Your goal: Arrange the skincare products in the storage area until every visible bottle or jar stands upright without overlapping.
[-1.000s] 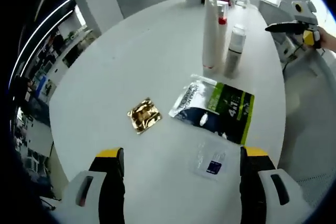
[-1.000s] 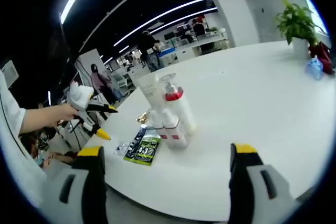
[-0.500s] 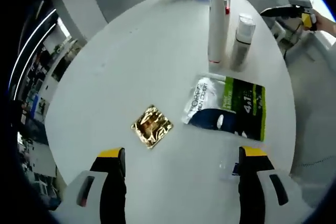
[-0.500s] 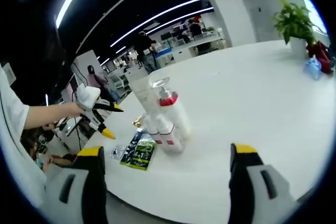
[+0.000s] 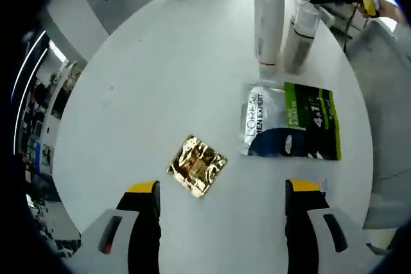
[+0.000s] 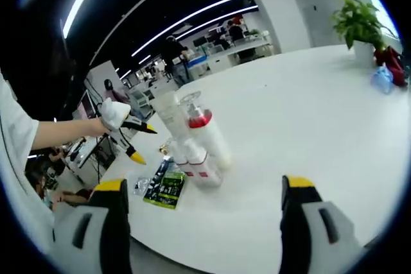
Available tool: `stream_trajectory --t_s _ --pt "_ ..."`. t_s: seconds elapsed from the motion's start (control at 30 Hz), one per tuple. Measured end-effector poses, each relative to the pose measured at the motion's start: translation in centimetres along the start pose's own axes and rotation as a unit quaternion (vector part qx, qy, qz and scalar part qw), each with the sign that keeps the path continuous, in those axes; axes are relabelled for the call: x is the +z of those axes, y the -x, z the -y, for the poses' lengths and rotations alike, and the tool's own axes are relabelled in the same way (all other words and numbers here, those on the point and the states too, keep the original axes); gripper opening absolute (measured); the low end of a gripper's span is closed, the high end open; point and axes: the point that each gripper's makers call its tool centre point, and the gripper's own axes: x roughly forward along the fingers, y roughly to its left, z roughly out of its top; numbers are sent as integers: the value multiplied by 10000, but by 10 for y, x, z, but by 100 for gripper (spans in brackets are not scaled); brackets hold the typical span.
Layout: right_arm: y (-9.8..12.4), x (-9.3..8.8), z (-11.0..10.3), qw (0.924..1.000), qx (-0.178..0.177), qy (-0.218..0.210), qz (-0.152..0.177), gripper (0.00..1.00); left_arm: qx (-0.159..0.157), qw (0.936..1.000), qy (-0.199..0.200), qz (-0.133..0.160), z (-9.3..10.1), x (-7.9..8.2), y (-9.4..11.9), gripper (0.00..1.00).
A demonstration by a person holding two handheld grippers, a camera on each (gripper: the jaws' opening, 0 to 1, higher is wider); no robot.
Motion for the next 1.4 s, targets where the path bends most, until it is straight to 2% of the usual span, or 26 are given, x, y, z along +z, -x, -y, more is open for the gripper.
stream_trajectory --t_s 0.23,0.53,0.87,1.03,1.17,1.27,1.4 --pt "0 -4 5 9999 -65 -70 -38 100 -191 9993 -301 -115 -8 3 -13 73" --pt "-3 -9 9 9998 -115 -153 -76 100 -381 9979 -455 -246 -18 3 -23 66" --pt "-5 -14 16 9995 -182 -242 -117 100 -633 9966 -442 -283 -29 8 -35 58" --pt "-6 -14 19 9993 -215 -264 -126 99 -803 9945 -583 -342 -26 11 -41 53" --pt "-8 -15 19 9994 -201 -225 -160 100 -1019 9880 -965 -638 -21 3 -44 45" --pt "-8 -16 18 9994 -200 -213 -181 100 -1050 9878 -942 -659 -22 5 -46 46" --pt "-8 -18 18 9993 -200 -234 -200 100 -1020 9886 -919 -621 -25 6 -45 42"
